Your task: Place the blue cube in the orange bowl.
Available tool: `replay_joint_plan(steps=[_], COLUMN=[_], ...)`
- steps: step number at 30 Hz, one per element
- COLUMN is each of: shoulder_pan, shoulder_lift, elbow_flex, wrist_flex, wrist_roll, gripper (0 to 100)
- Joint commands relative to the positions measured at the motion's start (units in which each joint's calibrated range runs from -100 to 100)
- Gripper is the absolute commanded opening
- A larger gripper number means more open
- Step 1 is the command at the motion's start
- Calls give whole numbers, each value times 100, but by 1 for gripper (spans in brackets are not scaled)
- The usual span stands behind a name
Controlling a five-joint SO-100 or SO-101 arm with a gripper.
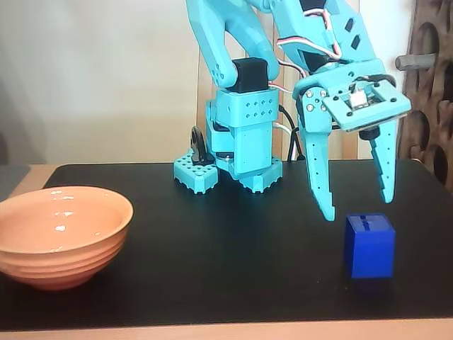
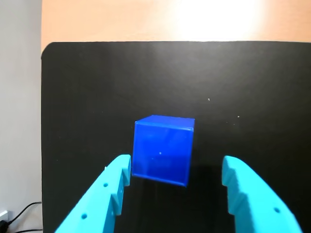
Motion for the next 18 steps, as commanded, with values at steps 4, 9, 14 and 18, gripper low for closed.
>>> replay_joint_plan(steps=[4,9,14,18], shoulder_pan=[-57,-97,-237,-358], shoulder_lift=[146,325,675,871], elbow_flex=[-55,-83,-46,-46], wrist_flex=[-512,-529,-1017,-1052], wrist_roll=[-71,-76,-118,-181], gripper=[26,26,26,26])
